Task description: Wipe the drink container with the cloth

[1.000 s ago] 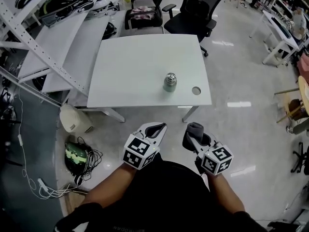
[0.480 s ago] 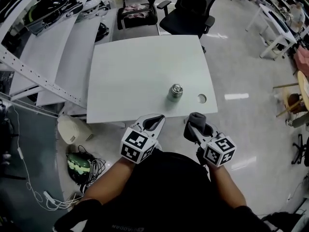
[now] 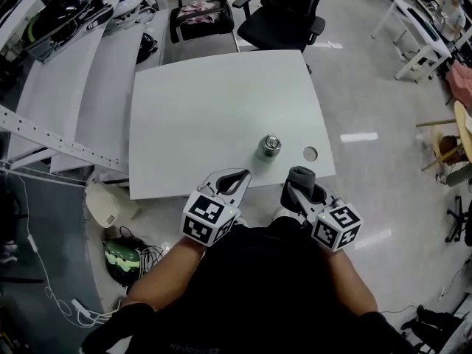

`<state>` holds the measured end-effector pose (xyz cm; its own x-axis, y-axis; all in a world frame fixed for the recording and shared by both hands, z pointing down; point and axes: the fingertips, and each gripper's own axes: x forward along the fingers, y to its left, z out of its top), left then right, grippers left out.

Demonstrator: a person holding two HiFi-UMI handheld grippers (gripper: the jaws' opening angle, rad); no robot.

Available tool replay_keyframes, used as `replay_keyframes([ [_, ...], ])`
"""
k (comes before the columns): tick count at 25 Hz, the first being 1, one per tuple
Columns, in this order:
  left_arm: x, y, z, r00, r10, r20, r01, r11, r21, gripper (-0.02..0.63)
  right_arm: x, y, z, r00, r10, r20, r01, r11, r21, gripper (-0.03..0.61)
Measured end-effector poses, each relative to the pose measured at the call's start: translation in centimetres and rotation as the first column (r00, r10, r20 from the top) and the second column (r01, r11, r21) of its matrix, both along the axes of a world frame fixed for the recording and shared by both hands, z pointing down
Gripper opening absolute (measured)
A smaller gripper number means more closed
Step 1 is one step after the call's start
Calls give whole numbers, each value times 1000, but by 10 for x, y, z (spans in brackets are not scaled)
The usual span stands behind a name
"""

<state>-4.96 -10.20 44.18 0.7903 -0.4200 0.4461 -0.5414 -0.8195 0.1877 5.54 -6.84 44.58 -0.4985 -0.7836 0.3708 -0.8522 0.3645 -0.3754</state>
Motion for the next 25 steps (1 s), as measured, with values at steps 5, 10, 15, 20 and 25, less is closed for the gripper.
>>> replay_keyframes([
  [5, 9, -13, 0, 1000, -24, 9, 24, 1000, 4, 17, 10, -23, -1, 999, -32, 9, 32, 999, 1, 106],
  [10, 17, -34, -6, 996, -93, 13, 93, 996, 14, 17, 23, -55, -6, 995, -99, 11, 99, 995, 9, 106],
  [15, 32, -52, -9, 986, -165, 19, 164, 986, 29, 17, 38, -80, -12, 984, -177, 14, 176, 984, 23, 106],
  [20, 41, -63, -5, 969, -243, 41, 242, 970, 28, 17, 48, -101, -4, 966, -257, 27, 256, 966, 15, 106],
  [25, 45, -67, 1, 944, -321, 72, 319, 947, 40, 17, 51, -115, 1, 939, -343, 38, 343, 939, 9, 106],
])
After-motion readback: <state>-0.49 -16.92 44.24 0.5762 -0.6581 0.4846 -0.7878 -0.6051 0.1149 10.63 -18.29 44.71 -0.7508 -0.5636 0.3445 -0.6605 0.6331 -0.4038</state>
